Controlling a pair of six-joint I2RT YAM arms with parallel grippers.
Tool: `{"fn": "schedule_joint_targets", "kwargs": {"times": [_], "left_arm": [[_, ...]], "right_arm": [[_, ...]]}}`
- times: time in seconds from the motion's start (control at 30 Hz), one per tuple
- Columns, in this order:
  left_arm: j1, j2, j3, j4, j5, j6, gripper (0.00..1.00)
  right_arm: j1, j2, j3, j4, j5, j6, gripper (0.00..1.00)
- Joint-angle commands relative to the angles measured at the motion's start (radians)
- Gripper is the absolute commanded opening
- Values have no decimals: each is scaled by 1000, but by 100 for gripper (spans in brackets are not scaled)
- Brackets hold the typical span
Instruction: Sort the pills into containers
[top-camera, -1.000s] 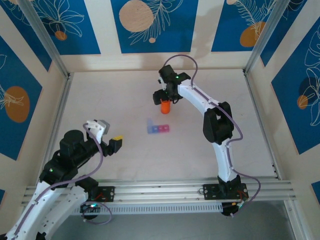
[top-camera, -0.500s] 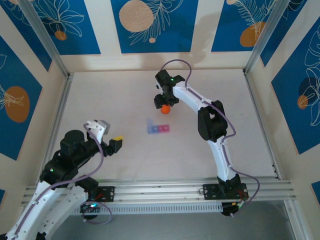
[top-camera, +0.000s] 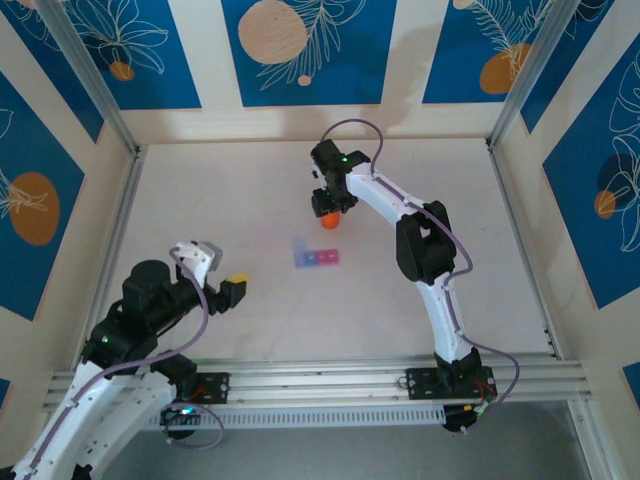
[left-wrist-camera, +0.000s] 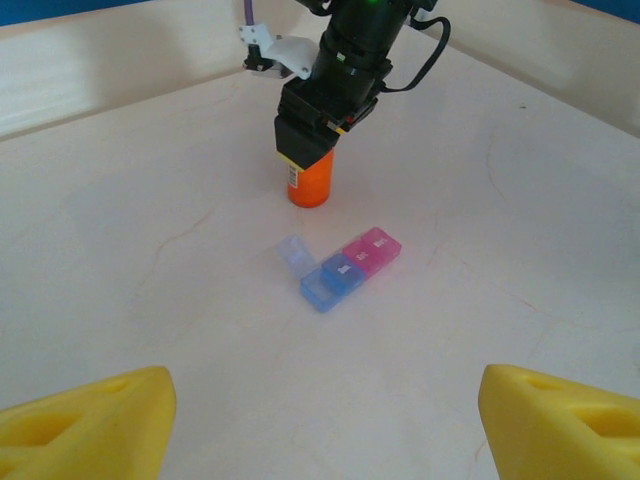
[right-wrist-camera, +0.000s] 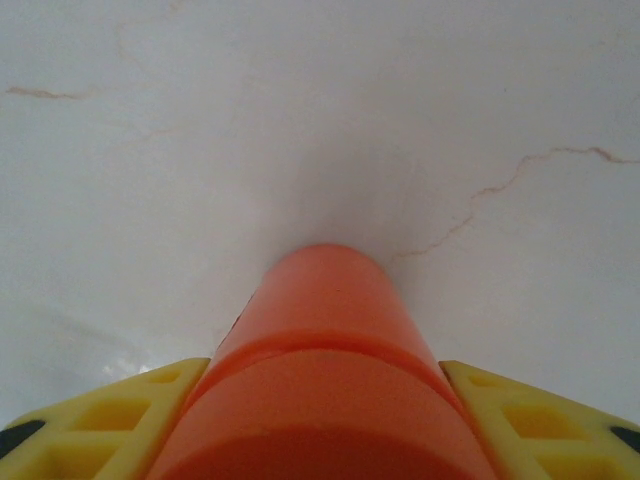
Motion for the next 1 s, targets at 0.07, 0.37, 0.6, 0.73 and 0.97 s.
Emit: {"fn": "schedule_joint_targets", "kwargs": {"times": [0.07,0.37,0.6,0.73,0.97], "left_arm": [[6,1,10,132,93,-71,80],[-17,120,-72,617,182,-203,78],[-215,411,-75,905,197,25,80],[-288,584,-44,963,213,233,80],[-327,776,-16,1104,239,332,81]], "right_arm": [[4,-188,-80,7,-18,-23,39],[0,-550,-326,22,-83,16,37],[0,-803,-462,-18,-151,23,37],[5,-908,-513,-35,-216,33,38],[19,-1009,-570,-41,-357,55,38]]}}
